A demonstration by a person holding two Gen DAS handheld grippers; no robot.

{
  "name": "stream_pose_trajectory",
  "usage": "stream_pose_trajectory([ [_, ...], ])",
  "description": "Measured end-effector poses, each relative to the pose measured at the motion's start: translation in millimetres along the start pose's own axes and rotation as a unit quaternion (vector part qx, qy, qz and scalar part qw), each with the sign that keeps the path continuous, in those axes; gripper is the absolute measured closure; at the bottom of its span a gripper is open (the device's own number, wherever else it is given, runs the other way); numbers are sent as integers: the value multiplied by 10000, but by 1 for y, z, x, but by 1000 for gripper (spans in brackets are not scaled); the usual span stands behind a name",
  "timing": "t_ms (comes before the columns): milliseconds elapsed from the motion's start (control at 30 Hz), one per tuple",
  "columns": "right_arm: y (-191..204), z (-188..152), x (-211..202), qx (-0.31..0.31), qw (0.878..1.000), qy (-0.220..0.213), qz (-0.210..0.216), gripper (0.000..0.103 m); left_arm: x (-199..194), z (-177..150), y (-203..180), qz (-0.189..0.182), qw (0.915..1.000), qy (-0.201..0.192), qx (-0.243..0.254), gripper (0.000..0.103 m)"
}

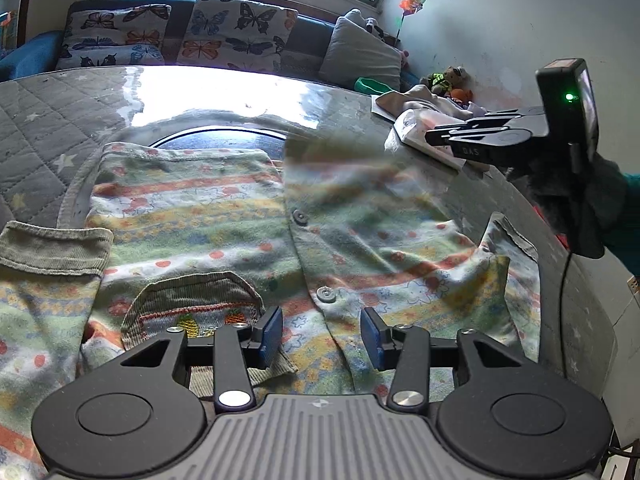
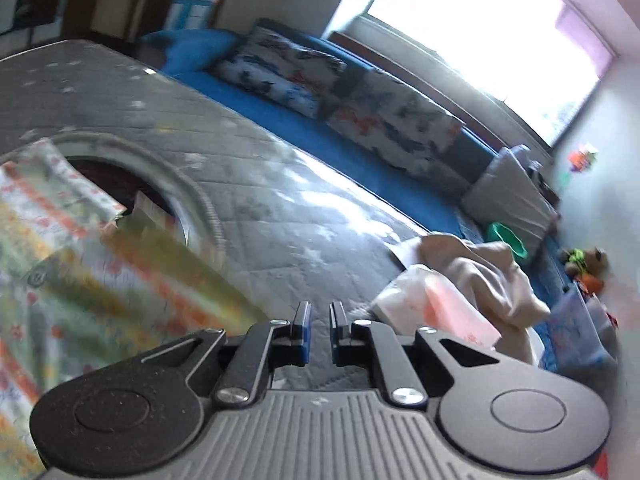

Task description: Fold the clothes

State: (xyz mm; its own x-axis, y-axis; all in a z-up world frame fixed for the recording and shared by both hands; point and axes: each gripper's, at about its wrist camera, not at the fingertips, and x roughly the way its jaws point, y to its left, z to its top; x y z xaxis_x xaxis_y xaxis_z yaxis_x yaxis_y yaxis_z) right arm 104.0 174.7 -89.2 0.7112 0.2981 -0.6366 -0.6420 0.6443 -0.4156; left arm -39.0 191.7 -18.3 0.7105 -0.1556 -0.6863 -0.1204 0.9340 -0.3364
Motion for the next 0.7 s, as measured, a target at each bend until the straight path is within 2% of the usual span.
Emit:
stream_pose_trajectory([
  [33, -2, -1, 0, 170, 9998, -7, 106, 95, 0, 0, 0, -6, 10000, 5, 0, 56],
  [133, -3, -4, 1, 621, 9943, 84, 861, 95, 0, 0, 0, -29, 10000, 12, 13, 55],
  [267, 11, -14, 18, 817, 9845, 314, 1521, 93, 1, 2, -1, -38, 10000, 10, 16, 53],
  [333, 18, -16, 30, 867, 9826, 437, 1584, 90, 1, 2, -1, -44, 10000, 12, 22, 53],
  [433, 20, -12, 36, 814, 9845, 355, 1516, 79, 2, 2, -1, -56, 10000, 17, 29, 52],
  [500, 12, -10, 34, 947, 9826, 344, 1557, 78, 1, 2, -3, -37, 10000, 22, 46, 51],
  [567, 2, -10, 23, 941, 9819, 297, 1616, 78, 1, 1, -4, -23, 10000, 22, 63, 51],
  [633, -8, -15, 10, 903, 9840, 323, 1501, 78, -1, -1, -5, -24, 10000, 19, 87, 51],
  [700, -19, -26, -4, 930, 9855, 353, 1373, 73, -2, -2, -8, -42, 9999, 19, 105, 51],
])
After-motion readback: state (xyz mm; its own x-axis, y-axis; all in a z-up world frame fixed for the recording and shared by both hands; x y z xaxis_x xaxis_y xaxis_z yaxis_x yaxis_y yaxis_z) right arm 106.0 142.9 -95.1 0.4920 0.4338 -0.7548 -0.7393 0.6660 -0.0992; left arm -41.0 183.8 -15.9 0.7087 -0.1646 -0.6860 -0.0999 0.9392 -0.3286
